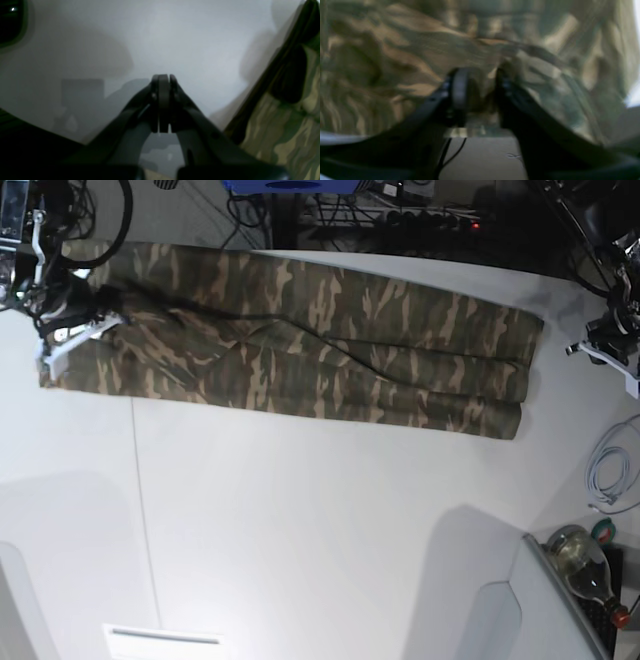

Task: Layout the t-shirt on the table in an organized manner, then fold the t-shirt properly
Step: 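Grasp the shirt's two ends with both grippers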

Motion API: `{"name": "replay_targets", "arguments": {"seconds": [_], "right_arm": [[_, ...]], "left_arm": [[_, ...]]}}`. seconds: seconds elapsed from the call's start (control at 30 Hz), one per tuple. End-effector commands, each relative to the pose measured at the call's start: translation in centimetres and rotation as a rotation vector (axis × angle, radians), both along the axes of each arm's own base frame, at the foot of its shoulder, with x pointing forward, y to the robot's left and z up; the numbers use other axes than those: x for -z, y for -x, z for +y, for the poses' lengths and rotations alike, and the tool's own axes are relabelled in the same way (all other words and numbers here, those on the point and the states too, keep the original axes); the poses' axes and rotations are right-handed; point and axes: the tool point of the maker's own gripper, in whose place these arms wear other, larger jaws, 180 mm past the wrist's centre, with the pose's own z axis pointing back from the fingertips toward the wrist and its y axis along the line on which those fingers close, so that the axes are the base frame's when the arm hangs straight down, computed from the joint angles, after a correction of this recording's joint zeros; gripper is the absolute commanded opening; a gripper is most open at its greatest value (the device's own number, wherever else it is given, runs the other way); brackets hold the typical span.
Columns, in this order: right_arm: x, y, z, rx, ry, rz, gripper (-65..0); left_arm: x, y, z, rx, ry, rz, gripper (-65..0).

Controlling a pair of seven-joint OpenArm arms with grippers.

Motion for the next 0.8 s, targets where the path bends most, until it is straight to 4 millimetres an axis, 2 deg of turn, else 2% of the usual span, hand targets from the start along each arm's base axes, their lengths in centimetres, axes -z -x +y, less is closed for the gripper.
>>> {"name": "replay_targets", "arguments": {"seconds": [0.0,0.13,0.27,0.33,0.43,0.5,0.57,0.67,0.77], "right_arm": [[-1.9,-1.6,-1.1,0.011,0.034,-0.079,-39.9],[-4.9,-2.6,-1.6,-0.034,0.116,-0.262,-38.0],[-5.8,-3.1,-1.1,-0.144,0.138,-0.395,-38.9],[-4.4,-2.6,-0.8,-0.186,0.114,-0.362,-45.3],[-2.2,-2.7,-1.8,-0.15,0.092,-0.294,-64.5],[-0.8,-2.7,-2.7,-0.113,0.08,-0.254,-64.7],[0.4,-2.8,-3.1,-0.091,0.067,-0.225,-63.8],[1.9,-2.9,-4.5,-0.075,0.069,-0.178,-63.8],[3.2,-3.4,-5.5,-0.046,0.06,-0.146,-63.8]], "left_arm": [[-1.8,-0.6,1.3,0.013,-0.051,-0.034,-65.0],[-2.2,0.7,0.2,0.121,-0.062,-0.017,-65.0],[-3.0,0.9,-4.0,0.316,-0.049,-0.057,-65.0],[-3.6,0.3,-6.0,0.342,-0.047,-0.099,-65.0],[-4.3,-0.6,-8.1,0.35,-0.037,-0.155,-65.0],[-4.8,-2.3,-9.0,0.351,-0.026,-0.197,-65.0],[-4.1,-3.4,-10.0,0.36,0.005,-0.205,-65.0],[-1.8,-4.3,-11.8,0.373,0.079,-0.172,-65.0],[1.0,-4.2,-12.1,0.307,0.134,-0.121,-65.0]]}}
